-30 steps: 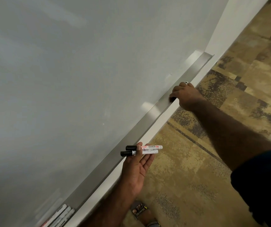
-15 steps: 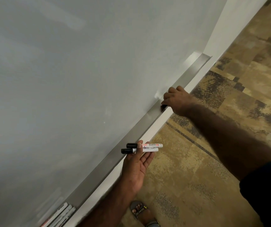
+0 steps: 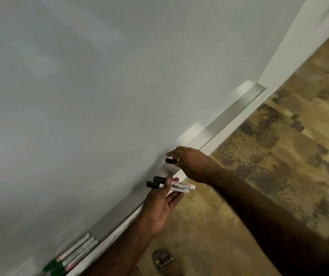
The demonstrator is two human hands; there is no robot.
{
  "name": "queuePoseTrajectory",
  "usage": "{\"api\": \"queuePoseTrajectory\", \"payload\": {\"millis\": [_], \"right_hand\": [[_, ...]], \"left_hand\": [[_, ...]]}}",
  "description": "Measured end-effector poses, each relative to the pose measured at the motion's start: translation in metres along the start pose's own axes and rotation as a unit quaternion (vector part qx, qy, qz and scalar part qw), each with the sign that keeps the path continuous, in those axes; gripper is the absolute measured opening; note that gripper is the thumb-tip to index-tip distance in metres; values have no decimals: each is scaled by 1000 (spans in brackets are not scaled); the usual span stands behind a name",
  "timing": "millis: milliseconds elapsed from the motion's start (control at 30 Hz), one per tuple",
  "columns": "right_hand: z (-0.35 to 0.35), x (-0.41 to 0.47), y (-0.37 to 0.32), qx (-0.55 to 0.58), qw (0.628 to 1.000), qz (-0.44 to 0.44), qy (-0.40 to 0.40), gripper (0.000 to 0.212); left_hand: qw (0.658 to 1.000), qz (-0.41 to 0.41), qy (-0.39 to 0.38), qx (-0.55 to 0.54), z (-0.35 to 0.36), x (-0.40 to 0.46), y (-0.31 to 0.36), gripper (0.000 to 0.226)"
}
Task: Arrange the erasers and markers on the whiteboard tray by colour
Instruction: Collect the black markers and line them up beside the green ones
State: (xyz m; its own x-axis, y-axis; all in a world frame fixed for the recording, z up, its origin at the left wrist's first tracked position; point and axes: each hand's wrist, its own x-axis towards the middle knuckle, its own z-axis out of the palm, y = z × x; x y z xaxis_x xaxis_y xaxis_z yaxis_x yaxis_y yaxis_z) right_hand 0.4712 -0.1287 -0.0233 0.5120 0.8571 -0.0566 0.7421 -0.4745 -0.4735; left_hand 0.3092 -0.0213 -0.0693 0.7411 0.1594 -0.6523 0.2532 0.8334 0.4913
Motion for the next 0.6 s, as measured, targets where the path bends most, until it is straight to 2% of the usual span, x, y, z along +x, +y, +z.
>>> {"api": "queuePoseTrajectory", "payload": {"millis": [67, 167, 433, 600], "right_hand": [[4, -3, -22, 51, 999, 7, -8, 28], [13, -4, -48, 70, 997, -17, -27, 19], [43, -3, -96, 97, 988, -119, -14, 22], [63, -1, -126, 89, 982, -169, -15, 31]], "left_hand": [[1000, -2, 5, -6, -7, -7, 3, 33], [1000, 10, 2, -25, -20, -21, 9, 32], [996, 49, 37, -63, -57, -55, 24, 31], [990, 75, 60, -98, -88, -72, 28, 41]]}}
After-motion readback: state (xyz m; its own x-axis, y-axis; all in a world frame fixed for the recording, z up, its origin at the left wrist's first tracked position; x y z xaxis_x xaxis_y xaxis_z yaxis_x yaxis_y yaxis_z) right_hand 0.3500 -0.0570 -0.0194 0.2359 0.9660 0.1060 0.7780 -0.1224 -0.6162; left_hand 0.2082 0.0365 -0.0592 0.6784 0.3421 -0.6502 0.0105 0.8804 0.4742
